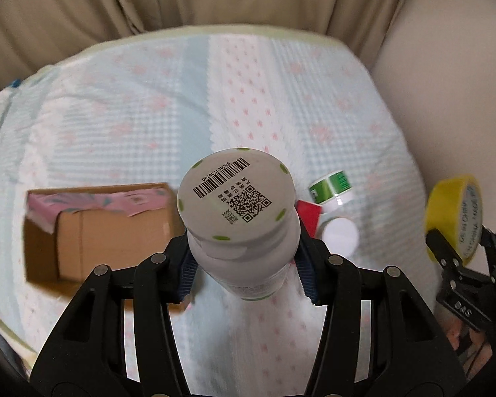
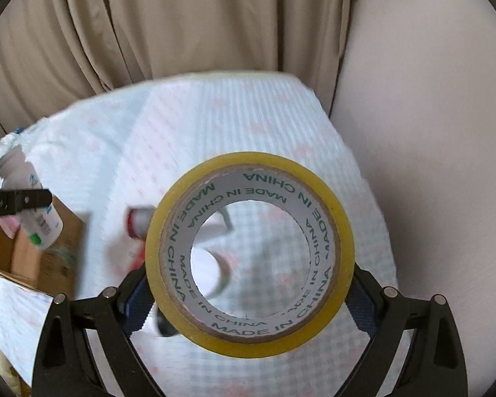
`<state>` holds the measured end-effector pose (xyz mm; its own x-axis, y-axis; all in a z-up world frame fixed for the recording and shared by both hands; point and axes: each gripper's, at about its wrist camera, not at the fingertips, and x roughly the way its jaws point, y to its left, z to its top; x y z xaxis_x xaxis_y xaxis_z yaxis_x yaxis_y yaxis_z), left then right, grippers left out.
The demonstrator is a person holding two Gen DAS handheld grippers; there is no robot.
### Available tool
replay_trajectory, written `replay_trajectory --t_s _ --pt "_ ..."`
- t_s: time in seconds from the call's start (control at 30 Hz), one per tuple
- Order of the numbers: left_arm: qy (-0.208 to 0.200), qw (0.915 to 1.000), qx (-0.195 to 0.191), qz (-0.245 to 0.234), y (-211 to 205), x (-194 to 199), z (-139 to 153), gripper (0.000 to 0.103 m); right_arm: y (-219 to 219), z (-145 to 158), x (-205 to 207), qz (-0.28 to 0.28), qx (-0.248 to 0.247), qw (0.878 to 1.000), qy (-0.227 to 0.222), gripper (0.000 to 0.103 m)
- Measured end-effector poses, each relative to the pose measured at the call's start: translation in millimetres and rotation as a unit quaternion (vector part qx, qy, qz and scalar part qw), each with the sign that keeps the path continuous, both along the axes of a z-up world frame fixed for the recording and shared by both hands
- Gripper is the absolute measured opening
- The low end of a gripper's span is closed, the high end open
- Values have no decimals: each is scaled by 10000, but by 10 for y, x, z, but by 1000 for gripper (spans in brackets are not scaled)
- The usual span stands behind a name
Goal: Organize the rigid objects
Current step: 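Carry the pill bottle and tape roll into the cardboard box with both tools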
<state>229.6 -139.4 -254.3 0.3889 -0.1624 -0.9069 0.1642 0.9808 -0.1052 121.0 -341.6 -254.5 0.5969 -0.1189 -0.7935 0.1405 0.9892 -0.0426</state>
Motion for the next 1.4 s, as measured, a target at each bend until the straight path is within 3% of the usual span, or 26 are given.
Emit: replay_trajectory --t_s 0.13,0.33,0.43,0.67,0.93,1.1,1.4 --pt "-243 9995 -68 168 350 -217 476 47 277 455 29 313 60 9992 -225 95" --pt "-495 9975 -169 465 995 -356 845 47 882 940 96 808 98 9957 -440 95" --pt "-548 9968 -191 546 1429 -386 923 47 1301 1036 142 999 153 9938 -457 95" --pt "-402 9984 -195 343 2336 -276 765 47 2285 1047 194 1033 381 9933 -340 95" --pt "132 9996 175 -178 3149 127 158 47 3199 519 353 752 764 9942 113 95" --pt "570 9962 393 -535 3234 364 -373 47 3569 1 545 713 627 9939 554 95" --pt "1301 9835 760 -999 3101 631 -1318 47 3768 -964 833 1346 197 9829 1244 95"
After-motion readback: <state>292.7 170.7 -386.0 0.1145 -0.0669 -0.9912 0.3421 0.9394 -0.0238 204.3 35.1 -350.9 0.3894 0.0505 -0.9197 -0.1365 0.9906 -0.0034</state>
